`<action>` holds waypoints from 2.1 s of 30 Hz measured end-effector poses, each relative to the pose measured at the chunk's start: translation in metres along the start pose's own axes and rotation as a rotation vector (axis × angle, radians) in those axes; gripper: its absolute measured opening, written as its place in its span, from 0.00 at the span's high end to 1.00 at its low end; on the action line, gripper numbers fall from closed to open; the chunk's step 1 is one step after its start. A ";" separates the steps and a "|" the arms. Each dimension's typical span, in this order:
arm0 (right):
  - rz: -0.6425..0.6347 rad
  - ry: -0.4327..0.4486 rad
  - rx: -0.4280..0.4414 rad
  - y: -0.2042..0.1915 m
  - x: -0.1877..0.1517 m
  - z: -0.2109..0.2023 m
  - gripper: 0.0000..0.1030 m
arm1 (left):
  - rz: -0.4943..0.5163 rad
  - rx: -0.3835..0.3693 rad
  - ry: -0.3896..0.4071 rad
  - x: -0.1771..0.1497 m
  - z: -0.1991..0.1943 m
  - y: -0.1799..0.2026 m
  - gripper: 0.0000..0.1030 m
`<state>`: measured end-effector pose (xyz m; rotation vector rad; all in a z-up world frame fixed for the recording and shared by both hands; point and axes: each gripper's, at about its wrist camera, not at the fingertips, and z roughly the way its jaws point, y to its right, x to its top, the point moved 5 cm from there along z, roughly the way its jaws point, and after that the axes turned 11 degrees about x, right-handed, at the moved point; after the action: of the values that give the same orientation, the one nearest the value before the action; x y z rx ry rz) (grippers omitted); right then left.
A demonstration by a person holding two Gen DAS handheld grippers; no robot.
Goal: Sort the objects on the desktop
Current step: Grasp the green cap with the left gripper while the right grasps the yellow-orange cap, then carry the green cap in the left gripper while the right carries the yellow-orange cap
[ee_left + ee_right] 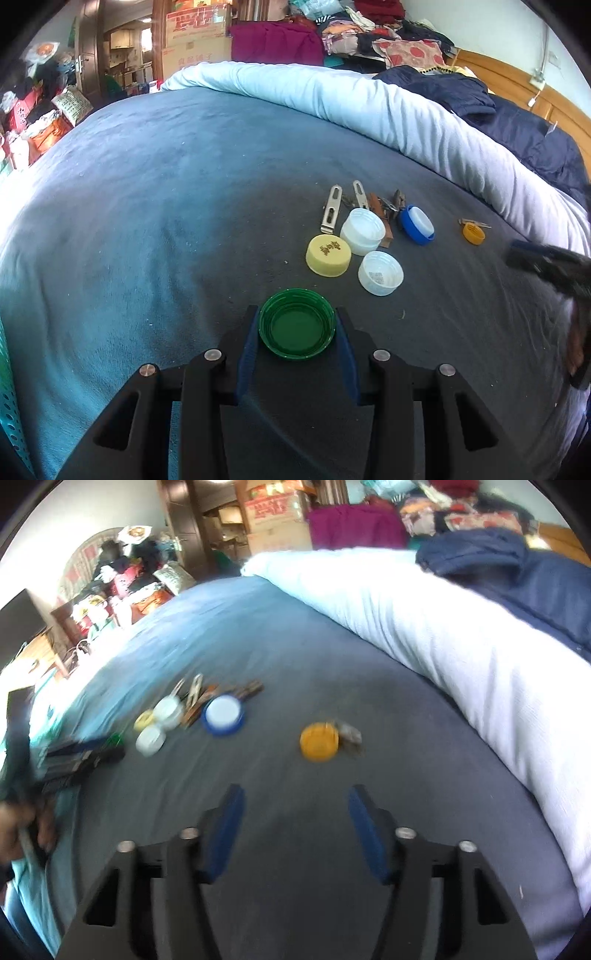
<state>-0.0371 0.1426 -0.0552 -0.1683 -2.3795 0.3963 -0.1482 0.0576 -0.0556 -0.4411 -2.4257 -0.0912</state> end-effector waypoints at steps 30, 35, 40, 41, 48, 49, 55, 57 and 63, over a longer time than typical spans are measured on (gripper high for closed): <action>-0.037 0.126 0.047 -0.069 0.019 -0.083 0.72 | -0.025 0.058 0.172 0.025 -0.105 0.009 0.61; -0.102 0.166 0.105 -0.121 0.030 -0.110 0.72 | -0.055 0.150 0.249 0.034 -0.172 -0.006 0.61; -0.162 0.186 0.143 -0.169 0.042 -0.126 0.72 | -0.067 0.229 0.315 0.037 -0.224 -0.034 0.61; -0.174 0.188 0.152 -0.179 0.044 -0.129 0.72 | -0.072 0.243 0.321 0.036 -0.234 -0.039 0.61; -0.246 0.189 0.213 -0.243 0.064 -0.133 0.72 | -0.143 0.350 0.381 0.033 -0.292 -0.088 0.61; -0.257 0.188 0.221 -0.253 0.066 -0.131 0.72 | -0.150 0.362 0.382 0.031 -0.298 -0.096 0.61; -0.327 0.188 0.269 -0.315 0.086 -0.126 0.72 | -0.203 0.423 0.394 0.019 -0.326 -0.144 0.61; -0.350 0.188 0.284 -0.335 0.092 -0.124 0.72 | -0.223 0.446 0.394 0.016 -0.332 -0.160 0.61; -0.413 0.184 0.314 -0.390 0.107 -0.115 0.72 | -0.260 0.500 0.396 0.007 -0.350 -0.206 0.61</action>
<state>-0.0436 -0.1741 0.2207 0.4070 -2.0701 0.5209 -0.0119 -0.1957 0.2312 0.1126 -2.0052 0.2855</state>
